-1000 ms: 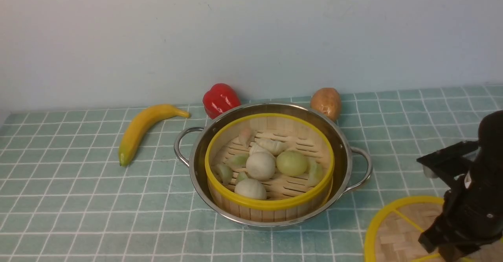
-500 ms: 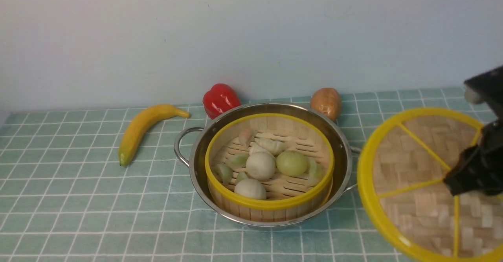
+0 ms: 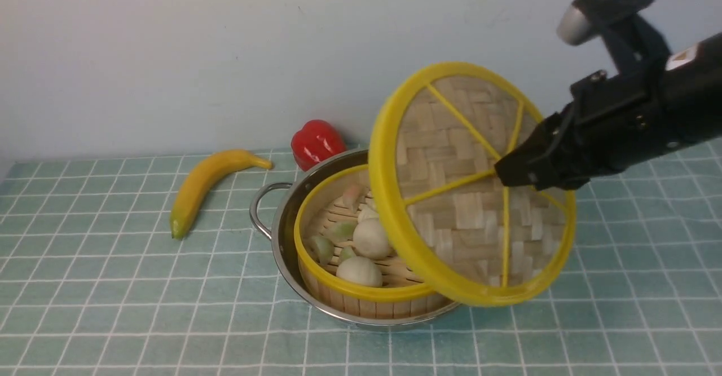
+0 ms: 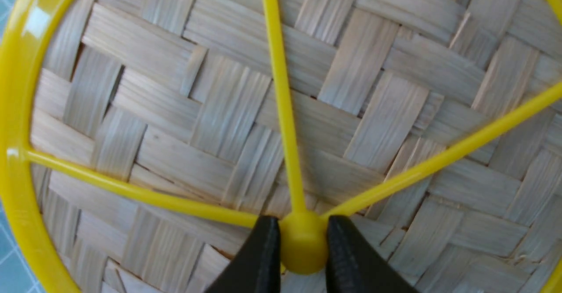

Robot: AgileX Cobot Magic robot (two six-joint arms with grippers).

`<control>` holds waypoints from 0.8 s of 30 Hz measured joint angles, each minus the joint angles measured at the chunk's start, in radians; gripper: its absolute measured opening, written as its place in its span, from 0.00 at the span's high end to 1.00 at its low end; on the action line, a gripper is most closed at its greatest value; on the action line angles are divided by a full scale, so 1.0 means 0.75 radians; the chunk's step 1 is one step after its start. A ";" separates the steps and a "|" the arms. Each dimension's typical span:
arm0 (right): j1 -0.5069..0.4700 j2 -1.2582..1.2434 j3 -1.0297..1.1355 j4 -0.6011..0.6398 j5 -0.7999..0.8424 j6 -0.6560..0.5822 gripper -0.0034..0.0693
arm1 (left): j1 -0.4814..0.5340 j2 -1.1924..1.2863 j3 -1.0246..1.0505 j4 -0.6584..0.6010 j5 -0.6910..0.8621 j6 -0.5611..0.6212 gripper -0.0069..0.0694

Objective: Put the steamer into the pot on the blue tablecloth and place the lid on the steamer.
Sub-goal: 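Place the bamboo steamer lid onto the steamer basket in the pot with the right gripper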

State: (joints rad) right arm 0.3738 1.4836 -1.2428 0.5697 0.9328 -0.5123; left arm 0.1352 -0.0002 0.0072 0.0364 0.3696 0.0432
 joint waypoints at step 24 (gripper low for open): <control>0.177 0.403 -0.325 -0.228 -0.099 0.011 0.75 | 0.000 0.000 0.000 0.000 0.000 0.000 0.59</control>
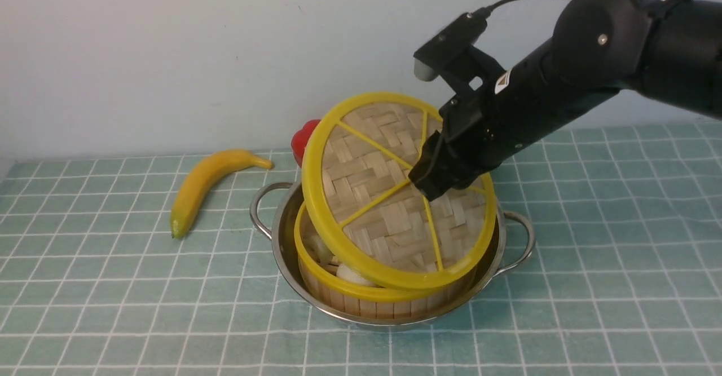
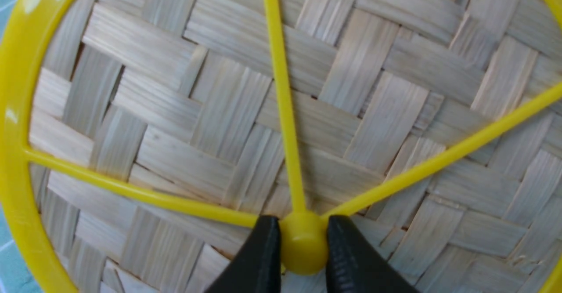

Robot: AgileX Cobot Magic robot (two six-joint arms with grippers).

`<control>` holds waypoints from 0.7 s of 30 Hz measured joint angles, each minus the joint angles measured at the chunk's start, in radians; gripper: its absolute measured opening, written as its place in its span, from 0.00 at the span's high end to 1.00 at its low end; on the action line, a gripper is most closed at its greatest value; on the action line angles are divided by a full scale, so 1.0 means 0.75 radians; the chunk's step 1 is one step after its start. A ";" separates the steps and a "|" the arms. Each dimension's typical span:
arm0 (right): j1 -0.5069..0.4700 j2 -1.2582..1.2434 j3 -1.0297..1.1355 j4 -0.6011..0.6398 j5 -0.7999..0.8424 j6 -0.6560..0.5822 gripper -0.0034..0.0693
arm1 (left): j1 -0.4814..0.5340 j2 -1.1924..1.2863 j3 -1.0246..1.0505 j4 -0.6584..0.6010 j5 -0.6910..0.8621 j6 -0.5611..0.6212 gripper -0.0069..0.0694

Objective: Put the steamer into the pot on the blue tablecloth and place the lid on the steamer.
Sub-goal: 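Place the bamboo steamer lid onto the steamer basket in the pot with the right gripper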

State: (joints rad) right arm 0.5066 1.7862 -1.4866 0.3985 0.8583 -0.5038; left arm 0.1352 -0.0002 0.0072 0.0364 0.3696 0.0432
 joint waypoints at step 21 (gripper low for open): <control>0.001 0.049 0.000 -0.026 -0.005 0.036 0.75 | 0.000 0.000 0.000 0.000 0.000 -0.004 0.59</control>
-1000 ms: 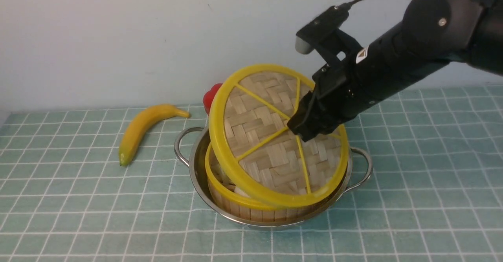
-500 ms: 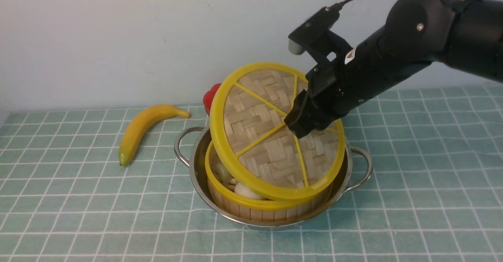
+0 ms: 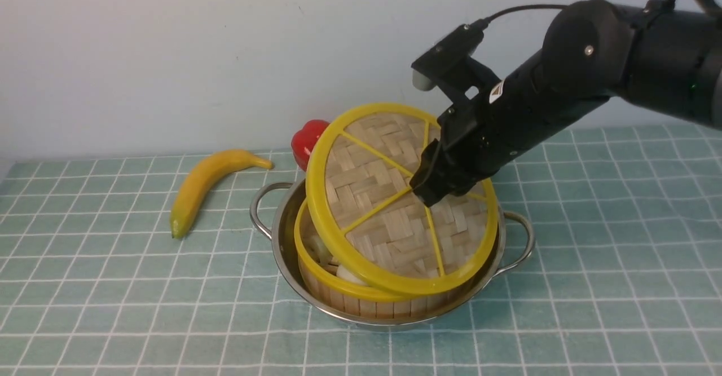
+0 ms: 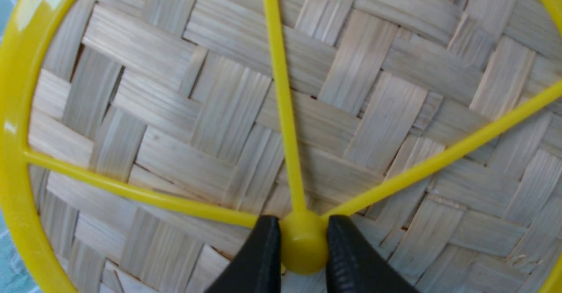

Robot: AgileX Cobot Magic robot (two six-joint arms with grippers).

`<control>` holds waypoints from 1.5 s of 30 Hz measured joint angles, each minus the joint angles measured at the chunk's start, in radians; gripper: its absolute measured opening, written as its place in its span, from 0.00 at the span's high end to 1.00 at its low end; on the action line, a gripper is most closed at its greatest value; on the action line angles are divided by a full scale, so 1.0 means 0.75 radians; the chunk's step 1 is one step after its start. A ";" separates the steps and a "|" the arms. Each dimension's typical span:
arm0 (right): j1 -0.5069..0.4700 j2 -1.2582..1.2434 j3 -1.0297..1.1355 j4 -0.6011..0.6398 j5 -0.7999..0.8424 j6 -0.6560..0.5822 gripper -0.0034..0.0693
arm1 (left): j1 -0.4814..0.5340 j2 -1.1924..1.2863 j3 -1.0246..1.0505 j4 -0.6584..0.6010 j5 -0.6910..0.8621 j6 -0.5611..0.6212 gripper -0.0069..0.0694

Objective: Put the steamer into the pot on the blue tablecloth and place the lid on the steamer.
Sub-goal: 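Place the bamboo steamer lid onto the steamer basket in the pot with the right gripper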

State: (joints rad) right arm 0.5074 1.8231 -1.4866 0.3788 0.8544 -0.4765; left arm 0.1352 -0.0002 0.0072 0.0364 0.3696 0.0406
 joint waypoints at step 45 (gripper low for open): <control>0.067 0.001 0.000 -0.138 -0.059 0.000 0.75 | 0.000 0.000 0.000 0.000 0.000 0.004 0.59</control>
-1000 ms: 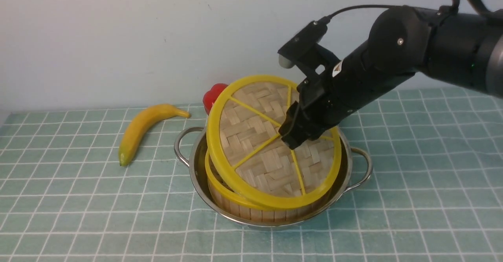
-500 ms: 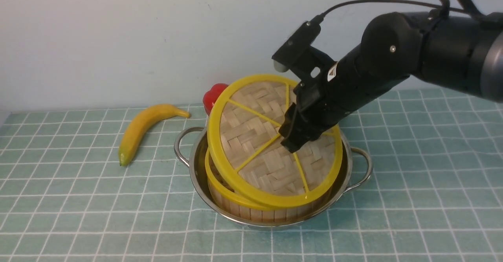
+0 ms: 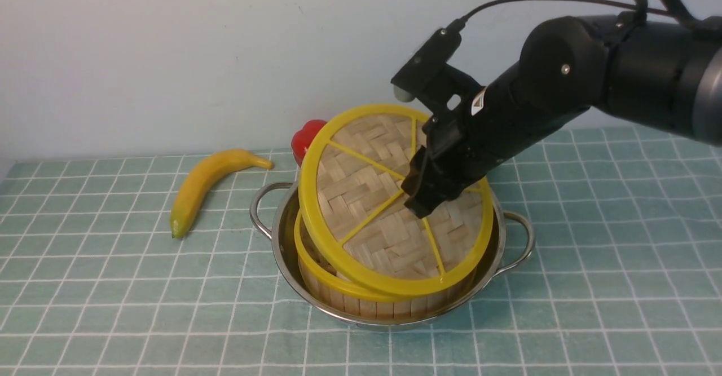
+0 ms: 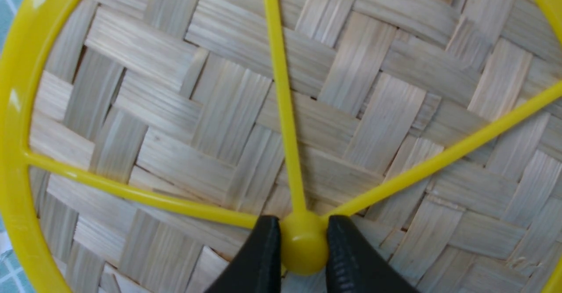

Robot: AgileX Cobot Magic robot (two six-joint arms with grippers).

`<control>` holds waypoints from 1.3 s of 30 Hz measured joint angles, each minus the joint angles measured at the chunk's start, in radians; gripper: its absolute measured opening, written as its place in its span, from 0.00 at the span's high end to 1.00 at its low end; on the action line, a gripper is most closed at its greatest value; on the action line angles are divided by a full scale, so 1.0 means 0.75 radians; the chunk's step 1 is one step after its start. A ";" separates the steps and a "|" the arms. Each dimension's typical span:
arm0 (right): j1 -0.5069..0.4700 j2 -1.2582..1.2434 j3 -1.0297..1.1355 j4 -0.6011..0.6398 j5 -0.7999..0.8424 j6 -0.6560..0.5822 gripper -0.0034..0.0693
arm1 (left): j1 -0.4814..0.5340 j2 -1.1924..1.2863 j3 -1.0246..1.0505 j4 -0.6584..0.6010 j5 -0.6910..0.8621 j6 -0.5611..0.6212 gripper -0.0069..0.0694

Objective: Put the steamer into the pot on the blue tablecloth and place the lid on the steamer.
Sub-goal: 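Place the bamboo steamer lid onto the steamer basket in the pot with the right gripper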

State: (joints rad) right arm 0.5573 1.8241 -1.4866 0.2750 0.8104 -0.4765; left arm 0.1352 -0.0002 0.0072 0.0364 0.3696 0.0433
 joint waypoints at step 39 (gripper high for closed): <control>0.000 -0.003 -0.001 -0.028 -0.038 0.028 0.75 | 0.000 0.000 0.000 0.000 0.000 0.000 0.59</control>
State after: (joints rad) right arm 0.5573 1.8216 -1.4876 0.2544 0.7816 -0.4559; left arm 0.1352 -0.0002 0.0072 0.0364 0.3696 0.0433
